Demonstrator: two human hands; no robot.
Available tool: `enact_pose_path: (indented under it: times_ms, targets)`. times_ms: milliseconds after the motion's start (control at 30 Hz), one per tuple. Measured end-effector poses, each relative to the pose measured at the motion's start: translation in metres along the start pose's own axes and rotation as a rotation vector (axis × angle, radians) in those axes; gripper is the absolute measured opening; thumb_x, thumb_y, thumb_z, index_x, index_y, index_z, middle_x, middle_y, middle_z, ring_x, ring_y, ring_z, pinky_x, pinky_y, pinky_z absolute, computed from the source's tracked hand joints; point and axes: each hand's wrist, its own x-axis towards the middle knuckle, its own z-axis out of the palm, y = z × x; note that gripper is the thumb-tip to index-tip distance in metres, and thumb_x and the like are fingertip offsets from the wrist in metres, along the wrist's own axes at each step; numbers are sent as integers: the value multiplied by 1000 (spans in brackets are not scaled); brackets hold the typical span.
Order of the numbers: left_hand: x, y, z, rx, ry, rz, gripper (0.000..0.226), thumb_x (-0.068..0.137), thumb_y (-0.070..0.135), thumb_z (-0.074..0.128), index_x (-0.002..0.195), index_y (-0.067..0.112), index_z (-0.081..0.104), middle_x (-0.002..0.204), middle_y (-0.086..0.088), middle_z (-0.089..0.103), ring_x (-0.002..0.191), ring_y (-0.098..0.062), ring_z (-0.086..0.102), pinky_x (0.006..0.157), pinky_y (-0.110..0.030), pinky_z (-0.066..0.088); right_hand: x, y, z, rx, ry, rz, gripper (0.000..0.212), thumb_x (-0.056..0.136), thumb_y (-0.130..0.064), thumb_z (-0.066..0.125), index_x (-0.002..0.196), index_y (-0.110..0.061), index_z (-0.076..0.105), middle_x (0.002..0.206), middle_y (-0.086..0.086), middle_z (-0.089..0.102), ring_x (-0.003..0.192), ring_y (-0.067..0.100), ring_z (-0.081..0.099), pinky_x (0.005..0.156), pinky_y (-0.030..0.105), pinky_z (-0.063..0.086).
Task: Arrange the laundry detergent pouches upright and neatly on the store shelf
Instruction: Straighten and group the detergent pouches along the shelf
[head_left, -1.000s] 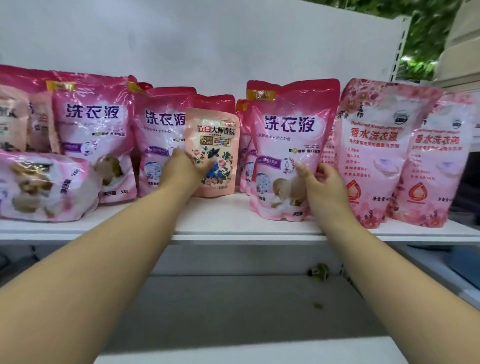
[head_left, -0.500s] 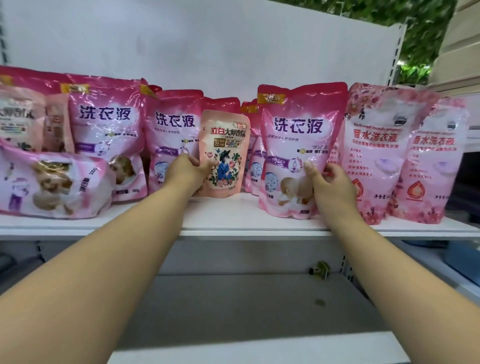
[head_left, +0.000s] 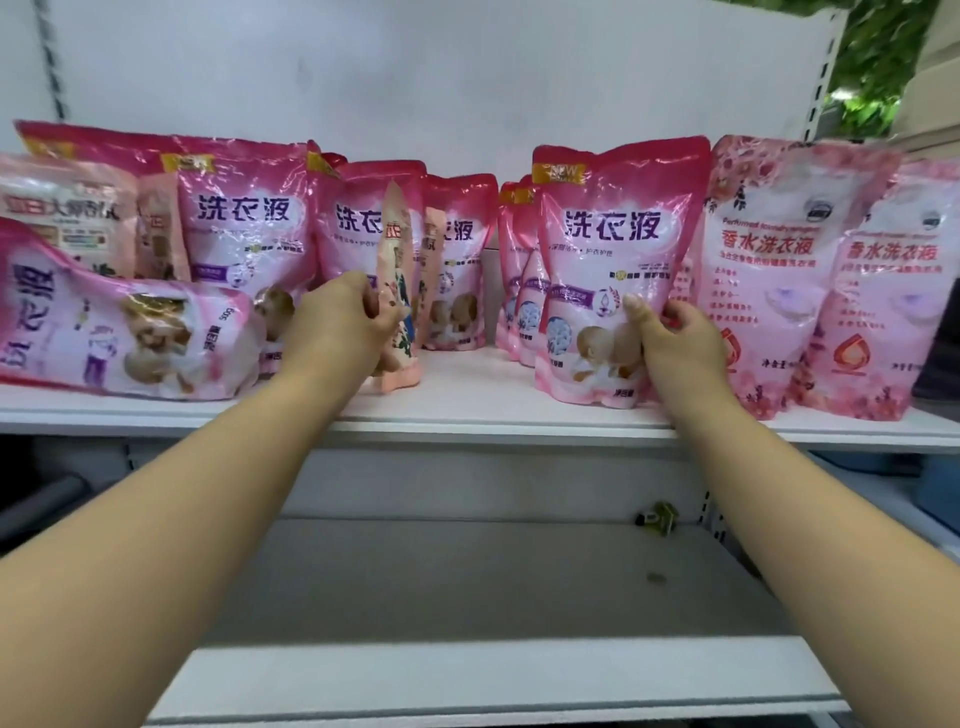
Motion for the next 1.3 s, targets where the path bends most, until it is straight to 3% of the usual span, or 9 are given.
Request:
enact_pose_path:
  times_ms: [233, 333, 433, 500, 567, 633, 967, 1233, 1300]
  targets:
    - [-31, 11, 6, -218, -33, -8, 35, 84, 31, 65, 71, 17, 36, 73, -8, 63, 65, -19, 68, 73, -45, 56, 6, -10, -13, -78, -130, 86, 22, 89, -43, 53, 93, -21, 57, 91, -1, 62, 95, 27, 61, 86, 46, 51]
    - [-29, 25, 24, -277, -217, 36, 32, 85, 39, 59, 69, 16, 45, 71, -5, 66, 83, -27, 67, 86, -45, 51, 2, -10, -17, -73, -85, 61, 22, 89, -41, 54, 94, -21, 58, 97, 1, 64, 95, 28, 61, 85, 46, 52]
    - [-9, 37, 40, -172, -368, 34, 41, 90, 45, 50, 62, 16, 43, 67, -12, 54, 65, -25, 53, 68, -30, 44, -6, -6, -20, -63, -31, 1, 23, 90, -42, 52, 97, -21, 59, 92, -5, 63, 90, 21, 60, 80, 38, 51]
    - [6, 40, 52, -75, -476, -24, 39, 90, 48, 47, 77, 12, 55, 75, -11, 56, 64, -19, 49, 64, -31, 39, -11, -3, -20, -70, -16, -44, 26, 90, -43, 50, 95, -20, 60, 84, -10, 60, 80, 14, 59, 71, 30, 50]
    - [22, 40, 66, 76, -584, -72, 55, 89, 53, 45, 117, 7, 56, 115, -19, 60, 99, -27, 59, 85, -39, 45, -14, 0, -18, -81, 18, -69, 25, 91, -43, 48, 92, -21, 60, 80, -14, 58, 75, 2, 54, 63, 20, 42]
    - [37, 39, 80, 152, -590, -50, 63, 88, 54, 47, 128, 6, 51, 129, -18, 55, 115, -31, 54, 92, -37, 43, -15, 2, -16, -81, 54, -64, 23, 90, -44, 49, 90, -24, 59, 80, -16, 58, 75, -1, 52, 63, 18, 40]
    - [78, 39, 134, -337, -581, -100, 62, 82, 36, 66, 132, 8, 44, 130, -10, 54, 119, -28, 50, 103, -39, 38, -14, 8, -13, -48, 99, -12, 35, 85, -48, 52, 69, -18, 62, 74, 2, 65, 66, 13, 52, 61, 24, 41]
    - [82, 24, 130, -495, -589, -126, 29, 75, 27, 75, 98, 16, 62, 107, -5, 66, 93, -21, 60, 93, -38, 48, -15, 8, -13, -51, 126, -19, 41, 85, -50, 52, 72, -12, 62, 69, -1, 61, 63, 11, 49, 51, 12, 38]
    - [78, 23, 126, -526, -605, -145, 32, 70, 30, 77, 95, 18, 63, 108, -6, 68, 96, -23, 62, 95, -40, 48, -15, 10, -13, -59, 131, -27, 47, 84, -51, 51, 77, -7, 64, 70, -1, 61, 64, 11, 49, 55, 17, 39]
